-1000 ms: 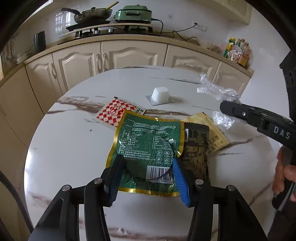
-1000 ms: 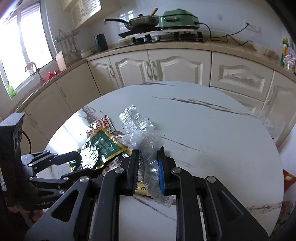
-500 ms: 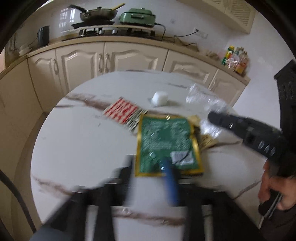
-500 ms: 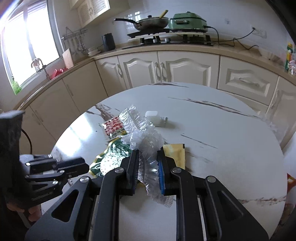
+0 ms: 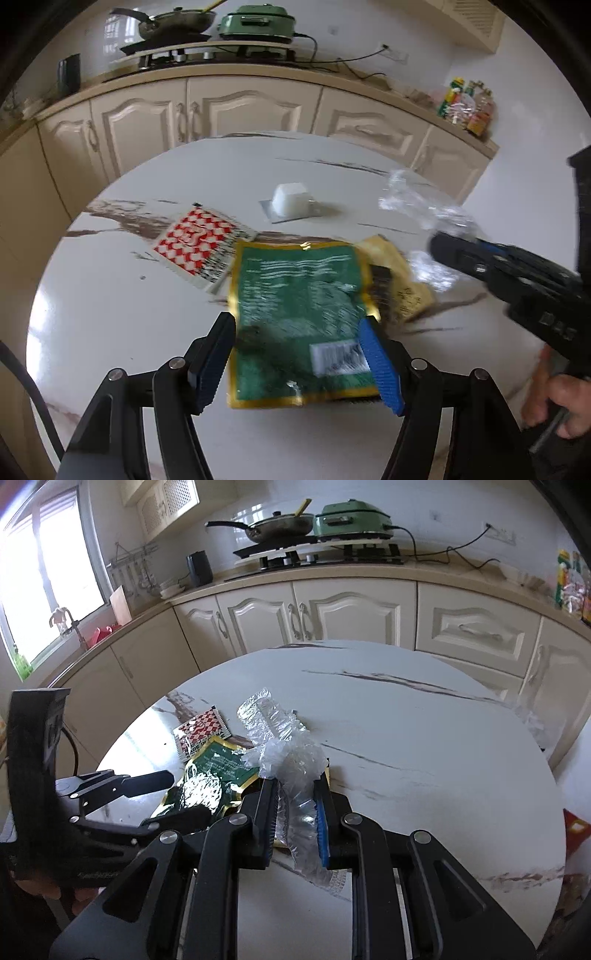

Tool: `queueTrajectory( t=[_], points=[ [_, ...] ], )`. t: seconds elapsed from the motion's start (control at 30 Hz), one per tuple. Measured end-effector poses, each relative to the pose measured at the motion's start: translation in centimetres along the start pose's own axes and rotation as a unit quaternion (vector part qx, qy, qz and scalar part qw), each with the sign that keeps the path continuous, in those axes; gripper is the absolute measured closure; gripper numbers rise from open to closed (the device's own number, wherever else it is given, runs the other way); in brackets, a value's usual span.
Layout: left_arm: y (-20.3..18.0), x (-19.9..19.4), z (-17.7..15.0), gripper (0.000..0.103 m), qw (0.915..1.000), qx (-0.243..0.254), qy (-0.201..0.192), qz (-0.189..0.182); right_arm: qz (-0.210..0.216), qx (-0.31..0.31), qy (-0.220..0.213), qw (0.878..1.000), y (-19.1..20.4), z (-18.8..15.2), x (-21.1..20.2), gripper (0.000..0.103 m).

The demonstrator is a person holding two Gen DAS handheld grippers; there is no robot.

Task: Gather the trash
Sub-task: 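Grasp the green-gold snack packet with the left gripper, then carry packet and plastic bag over the blue bucket and open both grippers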

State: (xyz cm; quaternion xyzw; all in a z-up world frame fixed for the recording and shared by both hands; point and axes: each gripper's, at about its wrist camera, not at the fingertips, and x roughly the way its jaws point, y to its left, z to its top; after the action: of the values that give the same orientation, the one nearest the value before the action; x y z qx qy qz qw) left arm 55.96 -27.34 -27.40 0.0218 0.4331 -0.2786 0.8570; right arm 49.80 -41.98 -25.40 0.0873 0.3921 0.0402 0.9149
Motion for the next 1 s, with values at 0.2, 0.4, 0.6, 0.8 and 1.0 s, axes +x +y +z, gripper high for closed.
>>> queueTrajectory(
  t=[0.2, 0.4, 0.6, 0.8, 1.0],
  points=[
    [-0.3, 0.7, 0.0, 0.034, 0.9996, 0.007, -0.009, 0.026, 0.002, -0.003, 0.0, 1.0, 0.0, 0.1, 0.3, 0.086],
    [-0.5, 0.5, -0.4, 0.036, 0.9993, 0.013, -0.012, 0.032, 0.008, -0.003, -0.003, 1.0, 0.2, -0.4, -0.4, 0.086],
    [-0.2, 0.2, -0.5, 0.049, 0.9996, 0.013, -0.015, 0.021, 0.014, -0.003, -0.002, 1.0, 0.5, -0.7, -0.4, 0.086],
    [0.1, -0.2, -0.6, 0.05, 0.9996, 0.015, -0.013, 0.02, 0.017, 0.001, -0.001, 1.0, 0.2, -0.9, -0.5, 0.086],
    [0.7, -1.3, -0.8, 0.051, 0.9998, 0.006, -0.015, 0.008, 0.019, 0.0, -0.003, 1.0, 0.6, -1.0, -0.8, 0.086]
  ],
)
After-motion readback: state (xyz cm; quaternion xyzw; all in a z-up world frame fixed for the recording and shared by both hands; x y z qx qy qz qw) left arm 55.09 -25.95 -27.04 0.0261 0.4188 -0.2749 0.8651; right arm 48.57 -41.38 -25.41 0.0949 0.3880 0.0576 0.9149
